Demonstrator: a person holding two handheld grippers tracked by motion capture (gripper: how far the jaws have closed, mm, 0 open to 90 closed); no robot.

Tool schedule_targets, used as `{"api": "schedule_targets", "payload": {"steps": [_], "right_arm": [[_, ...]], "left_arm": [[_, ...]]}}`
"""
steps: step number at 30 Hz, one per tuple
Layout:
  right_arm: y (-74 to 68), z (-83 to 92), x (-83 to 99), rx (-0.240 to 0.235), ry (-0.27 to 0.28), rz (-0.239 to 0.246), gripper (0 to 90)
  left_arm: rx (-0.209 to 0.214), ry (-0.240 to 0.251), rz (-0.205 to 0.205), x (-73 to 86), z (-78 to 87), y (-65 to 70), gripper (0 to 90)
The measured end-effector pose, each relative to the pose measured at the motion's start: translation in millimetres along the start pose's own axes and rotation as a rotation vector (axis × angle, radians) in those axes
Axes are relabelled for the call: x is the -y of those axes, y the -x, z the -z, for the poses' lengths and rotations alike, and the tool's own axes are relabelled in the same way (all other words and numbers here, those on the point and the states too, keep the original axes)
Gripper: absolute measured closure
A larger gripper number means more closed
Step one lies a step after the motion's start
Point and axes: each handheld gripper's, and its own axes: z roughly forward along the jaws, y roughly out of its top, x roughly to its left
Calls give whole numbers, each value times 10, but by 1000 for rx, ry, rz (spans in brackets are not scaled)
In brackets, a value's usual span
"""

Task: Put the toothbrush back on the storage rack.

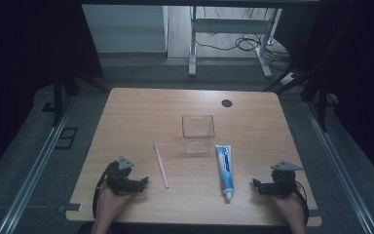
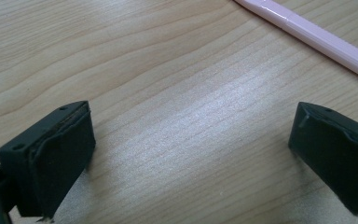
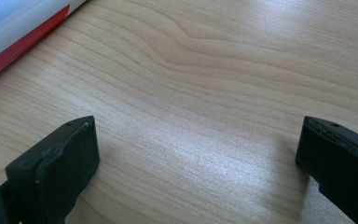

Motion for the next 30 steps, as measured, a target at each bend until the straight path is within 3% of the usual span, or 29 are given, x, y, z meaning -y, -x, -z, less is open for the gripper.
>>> {"api": "schedule_targets", "payload": {"steps": [6,18,23,30], "right_arm": [[0,0,1,0,0,0,0],[0,0,0,0,0,0,0],[0,0,0,0,0,0,0],[-1,0,0,0,0,0,0]], "left_arm": [[-16,18,22,9,16,-11,64],[-19,19,24,9,19,-13,71],[-24,27,28,14,27,-16,118],[10,30,25,14,71,-56,191]]}}
